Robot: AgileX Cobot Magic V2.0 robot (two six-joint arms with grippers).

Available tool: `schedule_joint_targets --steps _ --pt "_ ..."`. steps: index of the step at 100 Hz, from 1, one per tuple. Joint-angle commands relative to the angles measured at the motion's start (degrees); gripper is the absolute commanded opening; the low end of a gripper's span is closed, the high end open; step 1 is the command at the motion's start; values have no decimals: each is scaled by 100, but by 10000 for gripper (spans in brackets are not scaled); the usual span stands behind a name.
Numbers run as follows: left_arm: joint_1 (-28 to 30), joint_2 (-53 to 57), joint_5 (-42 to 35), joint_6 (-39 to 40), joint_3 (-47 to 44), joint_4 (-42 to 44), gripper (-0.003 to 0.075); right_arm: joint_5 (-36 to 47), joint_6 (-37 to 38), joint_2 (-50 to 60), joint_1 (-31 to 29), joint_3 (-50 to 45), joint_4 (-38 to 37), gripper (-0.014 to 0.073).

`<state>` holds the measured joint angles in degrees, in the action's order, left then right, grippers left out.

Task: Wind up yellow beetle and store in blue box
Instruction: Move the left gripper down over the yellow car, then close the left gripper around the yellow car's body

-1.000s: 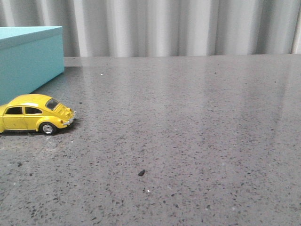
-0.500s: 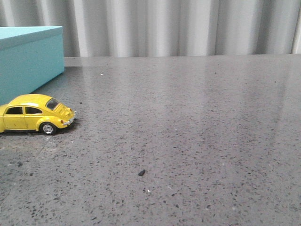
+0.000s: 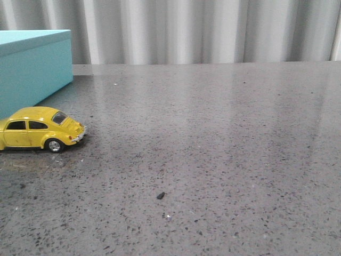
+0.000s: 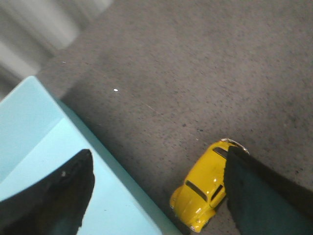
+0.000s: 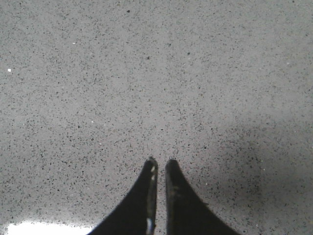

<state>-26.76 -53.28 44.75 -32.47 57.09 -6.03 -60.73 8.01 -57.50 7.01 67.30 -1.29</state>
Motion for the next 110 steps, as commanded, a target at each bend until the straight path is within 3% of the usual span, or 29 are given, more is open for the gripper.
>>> schedule_joint_targets --steps 1,33,69,110 --pt "-191 -421 3 -284 344 -34 508 346 -21 114 -33 181 -11 -41" --pt "-571 -1829 1078 -608 536 -32 508 354 -21 160 -33 181 -11 -41" --pt "-587 -2473 909 -775 599 128 404 371 -21 160 -33 181 -11 -41" --pt "-587 -2554 507 -775 599 515 402 368 -21 171 -33 181 -11 -41"
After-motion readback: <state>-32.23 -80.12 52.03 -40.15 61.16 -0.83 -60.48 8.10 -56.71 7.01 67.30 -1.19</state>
